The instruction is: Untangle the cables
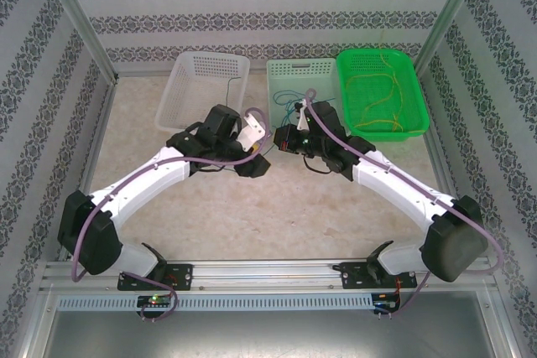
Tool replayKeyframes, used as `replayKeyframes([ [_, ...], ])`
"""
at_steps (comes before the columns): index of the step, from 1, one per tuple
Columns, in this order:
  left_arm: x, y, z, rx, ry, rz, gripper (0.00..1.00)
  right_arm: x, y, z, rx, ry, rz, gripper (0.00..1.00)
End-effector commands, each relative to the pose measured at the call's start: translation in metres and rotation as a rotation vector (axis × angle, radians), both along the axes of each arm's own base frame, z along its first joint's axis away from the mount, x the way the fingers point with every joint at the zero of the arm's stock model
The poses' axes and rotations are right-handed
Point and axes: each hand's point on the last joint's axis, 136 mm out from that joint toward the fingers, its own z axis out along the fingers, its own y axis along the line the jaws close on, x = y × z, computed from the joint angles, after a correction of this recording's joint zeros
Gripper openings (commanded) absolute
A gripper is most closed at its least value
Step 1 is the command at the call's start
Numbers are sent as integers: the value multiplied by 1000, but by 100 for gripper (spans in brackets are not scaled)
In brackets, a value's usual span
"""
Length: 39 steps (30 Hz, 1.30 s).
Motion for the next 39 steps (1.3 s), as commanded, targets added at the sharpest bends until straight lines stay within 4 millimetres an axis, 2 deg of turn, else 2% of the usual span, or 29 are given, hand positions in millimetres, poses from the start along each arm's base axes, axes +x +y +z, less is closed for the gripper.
replayKeyframes([
  [1, 3, -8, 2, -3, 3, -7, 56, 0, 2, 27, 83, -65, 14, 0],
  [2, 5, -8, 2, -6, 4, 0, 51, 0, 4, 28, 94, -69, 20, 0],
  [4, 11, -7, -2, 9, -1, 28, 31, -2, 6, 30, 106, -71, 33, 0],
  [6, 23, 2, -5, 54, -27, 100, 6, -2, 5, 28, 103, -67, 31, 0],
  [7, 28, 7, -5, 71, -45, 129, 0, -2, 3, 28, 103, -67, 28, 0],
  [9, 36, 15, 2, 83, -91, 176, 0, -2, -1, 25, 98, -62, 13, 0],
  [13, 54, 35, 19, 56, -135, 293, 0, -1, -11, 17, 73, -54, -29, 15],
  [14, 60, 42, 23, 52, -139, 328, 0, 0, -15, 13, 55, -45, -45, 30],
  [15, 67, 49, 27, 51, -145, 364, 0, 0, -18, 10, 39, -43, -56, 50],
  [16, 73, 57, 31, 56, -151, 400, 0, 0, -21, 8, 25, -46, -64, 62],
  [22, 126, 111, 52, 55, -174, 624, 0, -3, -32, 2, -19, -72, -84, 90],
  [26, 165, 137, 48, 69, -132, 706, 0, -5, -41, -5, -60, -74, -103, 98],
  [33, 227, 153, -13, 89, 73, 709, 0, -10, -71, -16, -71, -56, -196, 98],
  [39, 257, 152, -47, 54, 123, 654, 0, -18, -100, -18, -64, -71, -280, 98],
])
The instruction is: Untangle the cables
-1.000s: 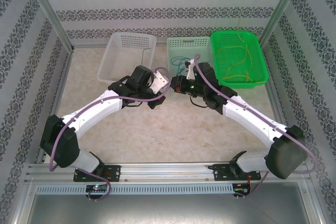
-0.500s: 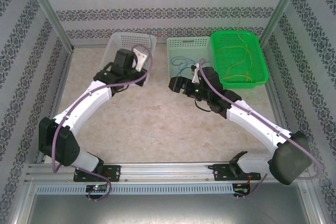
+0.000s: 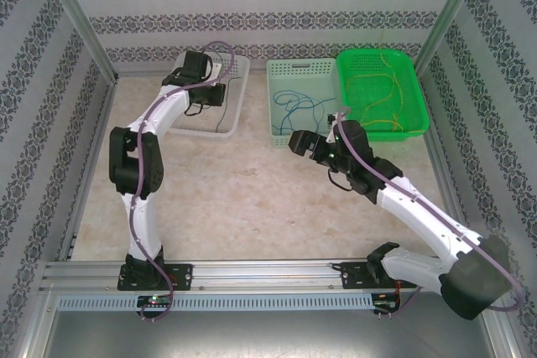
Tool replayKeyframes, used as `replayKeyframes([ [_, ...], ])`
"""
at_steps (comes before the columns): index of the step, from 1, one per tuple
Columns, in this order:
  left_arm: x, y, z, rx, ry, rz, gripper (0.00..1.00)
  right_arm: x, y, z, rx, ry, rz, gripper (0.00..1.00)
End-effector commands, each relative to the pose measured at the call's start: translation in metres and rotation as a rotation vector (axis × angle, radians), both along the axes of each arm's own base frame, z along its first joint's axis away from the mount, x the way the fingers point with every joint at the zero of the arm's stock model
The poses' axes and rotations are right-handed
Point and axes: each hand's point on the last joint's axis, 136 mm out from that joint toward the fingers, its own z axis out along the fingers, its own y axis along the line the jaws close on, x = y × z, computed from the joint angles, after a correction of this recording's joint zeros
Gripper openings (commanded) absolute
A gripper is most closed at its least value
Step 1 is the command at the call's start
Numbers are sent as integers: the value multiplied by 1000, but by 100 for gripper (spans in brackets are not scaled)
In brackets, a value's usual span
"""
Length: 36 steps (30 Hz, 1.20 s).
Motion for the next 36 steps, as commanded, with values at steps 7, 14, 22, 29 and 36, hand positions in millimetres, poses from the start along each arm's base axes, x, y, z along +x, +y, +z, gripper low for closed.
replayKeyframes([
  [7, 21, -13, -7, -151, 26, -92, 0, -8, -30, -4, 2, -8, -106, 98],
  [14, 3, -19, -25, -208, 82, -84, 0, -7, -26, -7, 16, 10, -100, 98],
  [22, -23, -16, -38, -212, 98, -84, 0, -2, -20, -10, 29, 25, -90, 98],
  [29, -18, -16, -43, -218, 113, -66, 6, -4, -16, -13, 28, 44, -68, 98],
  [36, -15, -7, -18, -177, 44, -33, 76, -5, -33, -23, -46, 29, -123, 98],
])
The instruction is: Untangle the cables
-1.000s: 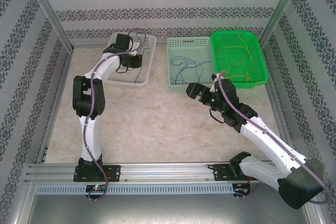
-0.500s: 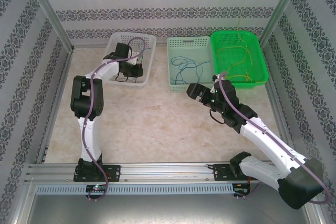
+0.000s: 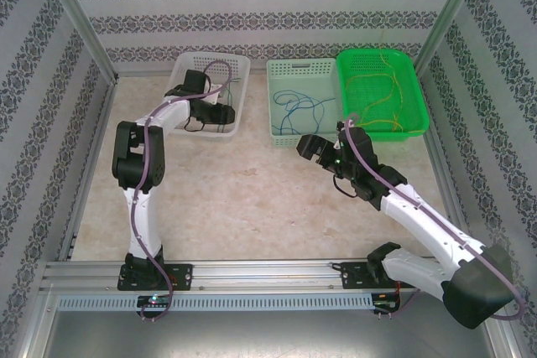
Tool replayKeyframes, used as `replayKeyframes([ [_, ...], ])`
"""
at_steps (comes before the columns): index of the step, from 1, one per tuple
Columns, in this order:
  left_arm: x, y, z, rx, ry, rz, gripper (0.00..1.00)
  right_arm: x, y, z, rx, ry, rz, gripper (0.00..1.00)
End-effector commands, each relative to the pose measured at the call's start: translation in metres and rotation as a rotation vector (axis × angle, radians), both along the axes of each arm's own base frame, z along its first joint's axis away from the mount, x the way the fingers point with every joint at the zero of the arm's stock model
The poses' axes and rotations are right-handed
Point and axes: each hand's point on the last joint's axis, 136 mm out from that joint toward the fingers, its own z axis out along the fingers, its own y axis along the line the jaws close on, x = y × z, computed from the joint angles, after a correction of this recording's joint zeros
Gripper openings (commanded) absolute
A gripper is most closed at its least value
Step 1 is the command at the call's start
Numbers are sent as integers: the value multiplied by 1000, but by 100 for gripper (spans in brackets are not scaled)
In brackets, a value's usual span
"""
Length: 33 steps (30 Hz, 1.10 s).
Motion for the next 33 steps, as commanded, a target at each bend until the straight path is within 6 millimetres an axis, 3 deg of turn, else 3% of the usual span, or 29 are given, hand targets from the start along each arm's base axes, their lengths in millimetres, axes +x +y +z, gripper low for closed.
replayKeyframes([
  [1, 13, 9, 49, 11, -131, 35, 87, 0, -15, -5, -60, -20, -40, 98],
  [2, 13, 10, 52, 17, -141, 39, 100, -1, -18, -6, -78, -24, -42, 98],
  [8, 8, 20, 69, 54, -180, 75, 100, 2, -42, -3, -255, -99, -61, 98],
  [16, 2, 30, 91, 73, -243, 132, 100, 5, -63, 16, -391, -210, -57, 98],
  [23, -5, 35, 94, 95, -262, 139, 100, 1, -82, 24, -484, -316, -75, 98],
  [33, -17, 37, 102, 90, -307, 140, 100, 8, -112, 18, -641, -382, -109, 98],
])
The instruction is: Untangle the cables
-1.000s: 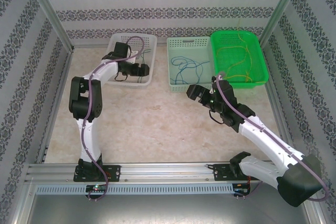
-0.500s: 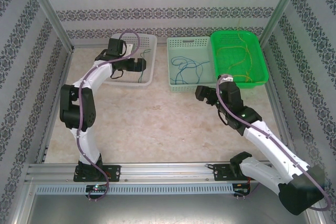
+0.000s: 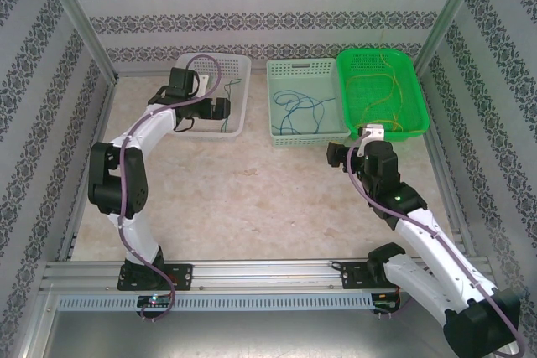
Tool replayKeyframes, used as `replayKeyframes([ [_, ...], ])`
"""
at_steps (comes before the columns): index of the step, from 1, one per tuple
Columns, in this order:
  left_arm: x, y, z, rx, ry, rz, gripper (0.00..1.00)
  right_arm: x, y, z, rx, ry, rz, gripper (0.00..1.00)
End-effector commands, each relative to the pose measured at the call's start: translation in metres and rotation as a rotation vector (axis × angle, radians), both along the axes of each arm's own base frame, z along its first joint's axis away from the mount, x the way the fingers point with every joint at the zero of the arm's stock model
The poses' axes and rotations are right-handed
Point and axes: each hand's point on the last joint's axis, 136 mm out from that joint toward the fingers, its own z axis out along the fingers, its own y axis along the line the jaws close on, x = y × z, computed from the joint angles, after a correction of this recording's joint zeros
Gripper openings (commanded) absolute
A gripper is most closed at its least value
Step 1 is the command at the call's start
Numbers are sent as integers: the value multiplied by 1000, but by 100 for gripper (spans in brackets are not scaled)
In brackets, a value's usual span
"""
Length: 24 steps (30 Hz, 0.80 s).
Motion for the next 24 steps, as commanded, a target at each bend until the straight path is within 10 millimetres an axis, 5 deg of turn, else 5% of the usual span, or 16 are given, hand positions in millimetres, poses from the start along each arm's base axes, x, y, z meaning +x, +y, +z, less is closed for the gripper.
replayKeyframes([
  [1, 4, 7, 28, 5, -98, 18, 100, 8, -21, 0, -135, -63, -46, 98],
  [9, -3, 4, 40, -15, -173, 1, 100, 25, -66, -26, -214, -173, -137, 98],
  [13, -8, 5, 47, -19, -221, 1, 100, 33, -84, -54, -200, -181, -180, 98],
  [24, -37, 26, 56, 51, -281, 68, 99, 77, -70, -89, -177, -176, -124, 98],
])
